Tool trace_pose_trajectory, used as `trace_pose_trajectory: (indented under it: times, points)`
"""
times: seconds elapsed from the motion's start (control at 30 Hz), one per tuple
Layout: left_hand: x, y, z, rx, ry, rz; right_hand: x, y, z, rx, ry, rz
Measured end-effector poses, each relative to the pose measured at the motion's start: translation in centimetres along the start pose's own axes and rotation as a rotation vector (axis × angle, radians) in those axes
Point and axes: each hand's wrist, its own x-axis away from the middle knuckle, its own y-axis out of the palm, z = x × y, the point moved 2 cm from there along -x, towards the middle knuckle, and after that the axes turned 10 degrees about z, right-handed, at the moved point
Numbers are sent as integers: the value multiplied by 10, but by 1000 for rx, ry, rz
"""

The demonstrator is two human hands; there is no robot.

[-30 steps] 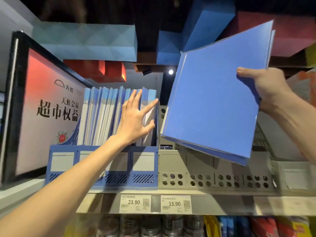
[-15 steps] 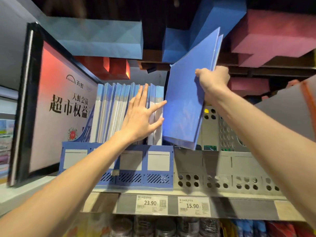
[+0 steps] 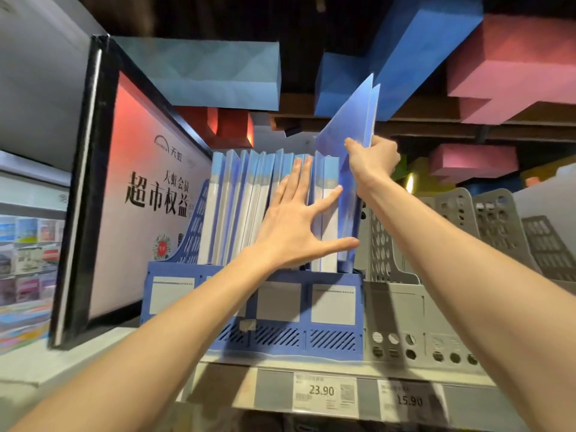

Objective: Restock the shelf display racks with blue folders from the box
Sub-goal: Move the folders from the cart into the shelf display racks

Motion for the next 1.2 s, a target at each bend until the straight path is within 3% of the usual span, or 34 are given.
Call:
trace_pose_trajectory:
  times: [0.2, 0.37, 1.2]
  points:
    - [-3, 5, -5, -41, 38, -5, 4, 10, 10, -1, -18, 9]
    - [-3, 7, -10, -81, 71, -11, 12, 12, 19, -17, -70, -80]
    - [1, 2, -5, -136, 117, -9, 47, -46, 71, 51, 84, -543]
